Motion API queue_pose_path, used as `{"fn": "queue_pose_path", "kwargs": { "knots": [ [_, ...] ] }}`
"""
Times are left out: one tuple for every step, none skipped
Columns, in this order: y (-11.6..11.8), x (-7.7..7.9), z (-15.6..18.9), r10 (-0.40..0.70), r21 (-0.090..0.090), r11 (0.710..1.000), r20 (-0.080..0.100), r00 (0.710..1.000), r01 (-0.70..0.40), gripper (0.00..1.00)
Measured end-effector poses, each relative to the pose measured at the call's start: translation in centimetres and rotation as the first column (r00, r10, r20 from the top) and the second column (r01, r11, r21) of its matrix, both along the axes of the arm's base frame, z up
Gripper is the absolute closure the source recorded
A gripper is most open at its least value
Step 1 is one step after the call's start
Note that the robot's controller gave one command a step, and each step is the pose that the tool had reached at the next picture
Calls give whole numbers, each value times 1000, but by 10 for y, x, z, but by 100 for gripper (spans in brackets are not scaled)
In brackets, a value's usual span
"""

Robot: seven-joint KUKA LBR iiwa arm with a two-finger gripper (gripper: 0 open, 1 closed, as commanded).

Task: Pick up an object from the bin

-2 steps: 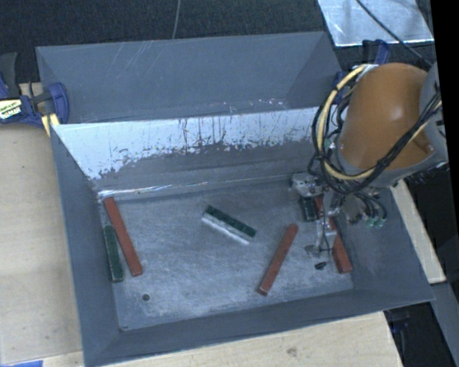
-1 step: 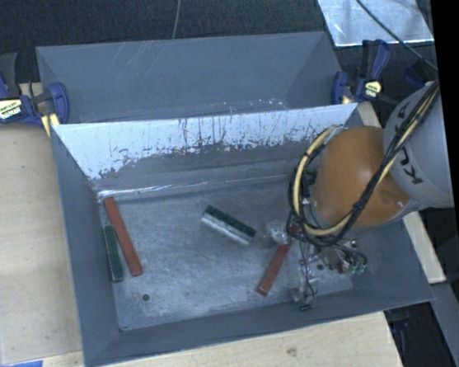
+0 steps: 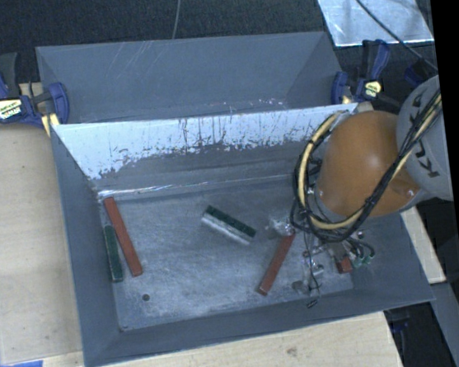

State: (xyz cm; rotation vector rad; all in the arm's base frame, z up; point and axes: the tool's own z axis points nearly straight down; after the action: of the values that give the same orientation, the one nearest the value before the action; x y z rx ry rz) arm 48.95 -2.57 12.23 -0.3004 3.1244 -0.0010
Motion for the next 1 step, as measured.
{"fn": "queue_pose_path", "kwargs": {
  "knots": [
    [-8, 4, -35, -7, 0, 1000, 1, 1000, 7, 0]
  ]
}}
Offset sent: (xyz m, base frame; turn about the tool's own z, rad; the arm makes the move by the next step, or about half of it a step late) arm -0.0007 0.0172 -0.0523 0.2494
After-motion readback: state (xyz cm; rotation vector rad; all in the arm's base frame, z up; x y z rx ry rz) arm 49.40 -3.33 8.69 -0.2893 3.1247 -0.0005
